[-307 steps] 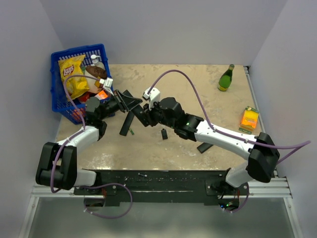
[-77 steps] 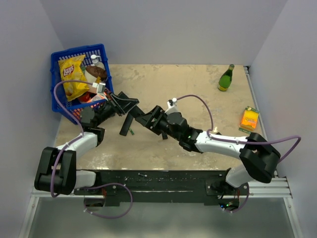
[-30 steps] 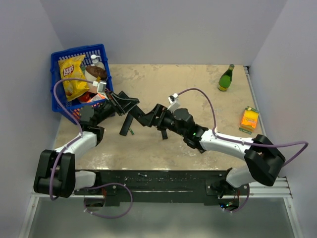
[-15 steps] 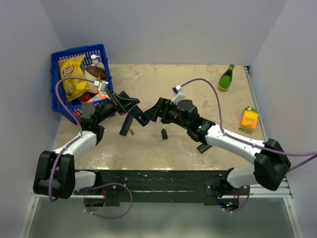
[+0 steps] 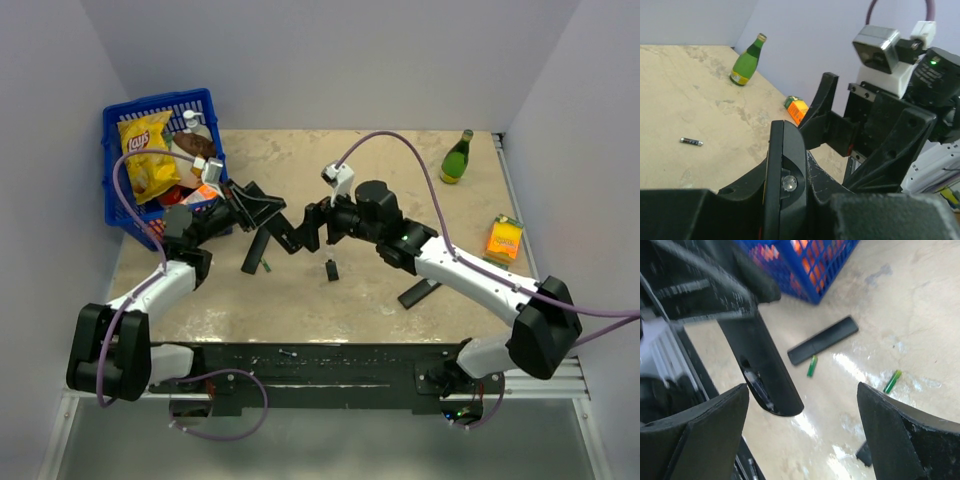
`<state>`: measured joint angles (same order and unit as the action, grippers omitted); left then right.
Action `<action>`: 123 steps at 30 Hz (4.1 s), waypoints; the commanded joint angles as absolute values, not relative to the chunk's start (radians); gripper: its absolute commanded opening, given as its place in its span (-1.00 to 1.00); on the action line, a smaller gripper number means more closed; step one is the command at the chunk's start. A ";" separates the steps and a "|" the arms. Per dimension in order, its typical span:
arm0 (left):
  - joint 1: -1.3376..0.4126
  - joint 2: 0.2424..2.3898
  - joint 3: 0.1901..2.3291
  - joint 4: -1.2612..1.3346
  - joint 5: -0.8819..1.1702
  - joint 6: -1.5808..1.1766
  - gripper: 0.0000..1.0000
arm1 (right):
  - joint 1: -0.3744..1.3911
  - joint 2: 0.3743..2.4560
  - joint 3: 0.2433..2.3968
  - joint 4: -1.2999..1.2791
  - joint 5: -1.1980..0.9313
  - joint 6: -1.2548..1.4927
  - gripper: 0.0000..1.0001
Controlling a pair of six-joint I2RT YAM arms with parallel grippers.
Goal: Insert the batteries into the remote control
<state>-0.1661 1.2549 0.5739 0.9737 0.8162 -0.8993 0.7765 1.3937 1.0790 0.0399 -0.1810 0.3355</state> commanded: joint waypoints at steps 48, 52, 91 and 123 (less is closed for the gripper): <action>-0.284 1.258 0.655 1.167 0.983 -0.862 -1.00 | 0.767 1.485 1.172 -0.005 -0.541 0.152 -0.27; -0.281 1.250 0.660 1.088 0.948 -0.812 -1.00 | 0.767 1.447 1.173 -0.011 -0.516 0.149 0.42; -0.261 1.172 0.811 0.319 0.532 -0.460 -1.00 | 0.503 2.005 1.617 -0.446 0.190 0.057 0.03; -0.245 1.203 0.808 0.347 0.577 -0.474 -1.00 | 0.364 2.232 1.839 -0.523 -0.114 -0.310 0.41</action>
